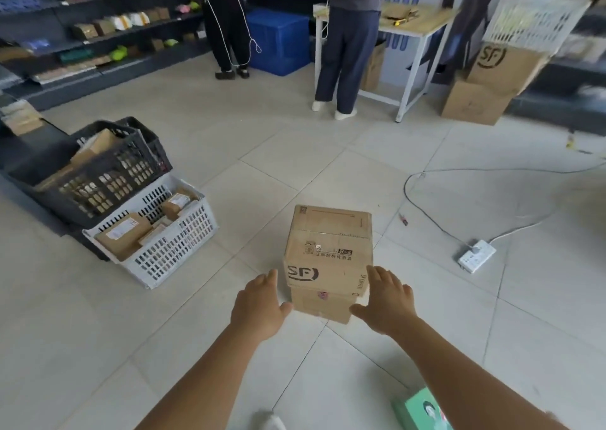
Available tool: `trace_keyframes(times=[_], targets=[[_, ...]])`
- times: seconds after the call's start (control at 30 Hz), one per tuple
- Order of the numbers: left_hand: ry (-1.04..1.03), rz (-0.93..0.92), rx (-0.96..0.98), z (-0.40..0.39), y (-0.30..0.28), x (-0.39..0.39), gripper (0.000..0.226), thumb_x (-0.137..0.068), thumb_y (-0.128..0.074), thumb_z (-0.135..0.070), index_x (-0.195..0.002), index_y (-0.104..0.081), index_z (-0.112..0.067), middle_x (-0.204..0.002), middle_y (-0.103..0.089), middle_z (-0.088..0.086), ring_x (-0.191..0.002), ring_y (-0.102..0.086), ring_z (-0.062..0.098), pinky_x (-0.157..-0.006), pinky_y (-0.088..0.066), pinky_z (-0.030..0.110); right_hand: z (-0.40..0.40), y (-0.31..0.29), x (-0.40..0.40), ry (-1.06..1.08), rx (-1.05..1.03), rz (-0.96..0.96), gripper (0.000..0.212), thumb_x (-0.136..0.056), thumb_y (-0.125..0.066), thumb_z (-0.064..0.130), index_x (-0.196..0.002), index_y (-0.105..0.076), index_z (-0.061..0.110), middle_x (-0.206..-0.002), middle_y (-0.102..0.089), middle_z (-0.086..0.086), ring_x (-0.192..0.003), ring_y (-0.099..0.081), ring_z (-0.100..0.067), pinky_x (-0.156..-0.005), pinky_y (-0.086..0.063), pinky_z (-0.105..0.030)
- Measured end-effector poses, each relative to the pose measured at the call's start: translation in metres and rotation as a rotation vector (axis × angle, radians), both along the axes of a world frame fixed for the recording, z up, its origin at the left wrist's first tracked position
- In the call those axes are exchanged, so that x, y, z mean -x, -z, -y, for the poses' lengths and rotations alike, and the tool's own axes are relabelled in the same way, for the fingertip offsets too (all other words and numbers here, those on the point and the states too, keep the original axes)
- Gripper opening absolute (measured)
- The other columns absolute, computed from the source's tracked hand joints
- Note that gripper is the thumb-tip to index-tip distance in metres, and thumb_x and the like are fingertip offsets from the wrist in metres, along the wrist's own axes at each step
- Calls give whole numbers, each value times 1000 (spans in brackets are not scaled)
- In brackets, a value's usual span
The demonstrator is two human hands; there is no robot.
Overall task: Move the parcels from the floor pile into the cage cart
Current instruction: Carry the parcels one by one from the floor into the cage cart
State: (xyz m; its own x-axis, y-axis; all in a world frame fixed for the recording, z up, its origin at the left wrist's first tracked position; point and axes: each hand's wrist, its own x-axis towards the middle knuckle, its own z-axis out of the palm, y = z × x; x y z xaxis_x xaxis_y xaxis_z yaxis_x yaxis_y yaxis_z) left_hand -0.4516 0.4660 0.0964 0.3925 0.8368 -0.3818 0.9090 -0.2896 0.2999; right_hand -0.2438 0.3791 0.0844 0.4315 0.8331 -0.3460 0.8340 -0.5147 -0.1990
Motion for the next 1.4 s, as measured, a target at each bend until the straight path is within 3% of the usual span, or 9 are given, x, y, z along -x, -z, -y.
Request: trace_keyframes(times=[0.43, 0.7, 0.9, 1.1, 1.23, 1.3, 1.4], targets=[[133, -77, 87, -131, 57, -56, 73, -96, -49, -40, -153, -11, -16, -153, -30, 5, -139, -31, 24, -110, -31, 36, -80, 56, -47, 262, 82, -75, 86, -88, -60, 53, -152, -14, 18, -156, -25, 2, -144, -24, -20, -112, -25, -39], [60, -92, 198, -198, 130, -107, 69, -97, -47, -42, -152, -16, -15, -151, -34, 4, -135, -37, 24, -105, -37, 37, -151, 129, -114, 345, 166, -219, 94, -87, -63, 51, -154, -7, 16, -158, -22, 0, -145, -23, -23, -112, -26, -42], [-50, -102, 272, -239, 193, -148, 79, -95, -51, -44, -154, -8, -14, -157, -21, 6, -140, -31, 25, -108, -34, 39, -195, 195, -157, 409, 254, -317, 105, -84, -66, 50, -155, 3, 16, -161, -16, -3, -145, -23, -28, -112, -28, -45], [-265, -57, 300, -272, 246, -166, 98, -83, -68, -45, -153, -9, -11, -150, -32, 11, -134, -40, 28, -104, -41, 44, -223, 250, -181, 458, 227, -403, 114, -78, -74, 48, -154, 7, 20, -156, -23, -5, -136, -35, -33, -108, -36, -46], [-347, -24, 330, -285, 270, -169, 101, -75, -75, -45, -149, -15, -13, -139, -45, 10, -123, -49, 29, -99, -45, 46, -237, 274, -189, 526, 150, -502, 116, -70, -80, 41, -150, 4, 28, -144, -34, -9, -109, -53, -34, -89, -51, -48], [-391, 13, 353, -287, 277, -171, 107, -74, -77, -41, -152, -9, -15, -141, -44, 10, -125, -48, 29, -101, -43, 43, -239, 281, -190, 567, 123, -535, 115, -69, -81, 38, -147, 3, 32, -138, -36, -9, -94, -52, -27, -80, -54, -46], [-452, 70, 382, -285, 285, -171, 114, -74, -80, -35, -155, -1, -19, -146, -39, 9, -131, -43, 27, -104, -39, 38, -235, 289, -190, 601, 85, -554, 116, -67, -83, 35, -147, 1, 35, -132, -40, -8, -90, -51, -25, -74, -53, -42]])
